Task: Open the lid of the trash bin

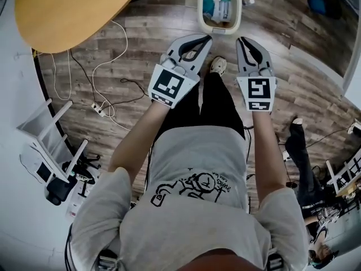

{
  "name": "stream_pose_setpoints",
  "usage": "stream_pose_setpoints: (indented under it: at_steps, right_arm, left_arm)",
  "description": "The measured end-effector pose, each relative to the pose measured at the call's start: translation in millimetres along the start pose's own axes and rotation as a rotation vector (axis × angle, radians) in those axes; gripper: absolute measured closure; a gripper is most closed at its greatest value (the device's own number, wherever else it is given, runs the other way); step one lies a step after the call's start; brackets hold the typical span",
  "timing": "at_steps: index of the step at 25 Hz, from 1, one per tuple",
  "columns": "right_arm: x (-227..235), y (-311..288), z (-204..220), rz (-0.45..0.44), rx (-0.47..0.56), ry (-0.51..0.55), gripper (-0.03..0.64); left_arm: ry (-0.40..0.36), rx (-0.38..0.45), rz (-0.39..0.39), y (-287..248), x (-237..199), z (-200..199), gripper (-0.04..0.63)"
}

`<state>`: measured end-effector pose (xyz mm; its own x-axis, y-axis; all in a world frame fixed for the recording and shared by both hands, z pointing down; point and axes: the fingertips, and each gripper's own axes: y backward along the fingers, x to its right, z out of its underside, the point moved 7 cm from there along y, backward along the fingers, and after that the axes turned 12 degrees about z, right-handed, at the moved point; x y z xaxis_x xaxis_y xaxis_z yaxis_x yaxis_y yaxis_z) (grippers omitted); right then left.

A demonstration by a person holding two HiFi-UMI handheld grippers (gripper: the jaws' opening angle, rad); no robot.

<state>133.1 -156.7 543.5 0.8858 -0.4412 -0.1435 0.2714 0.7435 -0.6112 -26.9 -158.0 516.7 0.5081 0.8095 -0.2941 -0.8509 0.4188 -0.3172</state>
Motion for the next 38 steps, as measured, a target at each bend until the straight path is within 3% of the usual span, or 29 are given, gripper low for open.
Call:
stream_pose_setpoints:
  at_steps: [18, 38]
  right_arm:
    - [38.4, 131.2, -126.8, 0.047, 0.217, -0.1, 0.609]
    - [38.9, 249.9, -221.5, 0.096, 0.412, -0.093, 0.609]
  left_arm:
    - [-0.122, 0.178, -0.012, 61.1, 65.3, -163.3, 0.58]
    - [-0.19, 0.285, -0.02, 132.0, 127.0, -260.1, 0.578]
